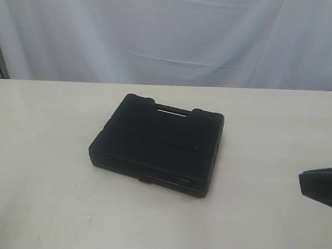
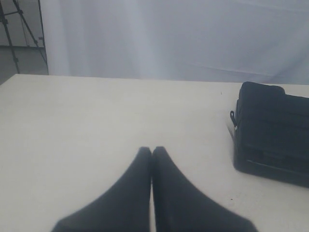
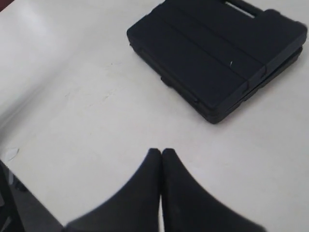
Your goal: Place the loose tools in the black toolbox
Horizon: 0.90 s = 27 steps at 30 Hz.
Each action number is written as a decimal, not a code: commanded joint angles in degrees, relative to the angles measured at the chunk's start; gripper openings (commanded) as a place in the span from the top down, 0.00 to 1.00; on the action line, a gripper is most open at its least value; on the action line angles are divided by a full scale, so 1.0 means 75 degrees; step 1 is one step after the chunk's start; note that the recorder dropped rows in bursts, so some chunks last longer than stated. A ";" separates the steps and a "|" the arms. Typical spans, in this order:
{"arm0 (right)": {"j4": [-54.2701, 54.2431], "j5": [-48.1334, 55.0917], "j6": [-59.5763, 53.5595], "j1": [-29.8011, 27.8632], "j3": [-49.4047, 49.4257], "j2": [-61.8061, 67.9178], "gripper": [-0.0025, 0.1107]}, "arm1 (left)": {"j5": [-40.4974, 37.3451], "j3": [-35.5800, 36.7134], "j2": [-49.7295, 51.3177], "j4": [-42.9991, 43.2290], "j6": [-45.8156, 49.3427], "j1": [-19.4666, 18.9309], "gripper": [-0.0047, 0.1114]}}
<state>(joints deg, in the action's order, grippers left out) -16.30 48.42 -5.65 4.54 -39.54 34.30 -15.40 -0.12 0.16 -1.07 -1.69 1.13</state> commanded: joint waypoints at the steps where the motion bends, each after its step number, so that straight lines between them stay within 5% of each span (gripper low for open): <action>1: 0.0680 -0.0960 0.0031 -0.0038 0.0206 -0.0264 0.98 | 0.0004 0.0017 -0.0021 -0.0053 -0.0001 0.0015 0.96; 15: 0.0789 -0.4623 0.0031 -0.1519 0.3659 -0.2339 0.98 | 0.0004 0.0017 -0.0021 -0.0053 -0.0001 0.0015 0.96; 27: 0.0789 -0.4875 0.0031 -0.1840 0.5076 -0.4128 0.98 | 0.0004 0.0017 -0.0021 -0.0053 -0.0001 0.0015 0.96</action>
<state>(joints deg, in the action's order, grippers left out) -11.06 12.65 -5.54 -8.93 -2.77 4.91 -15.40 -0.12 0.16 -1.07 -1.69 1.13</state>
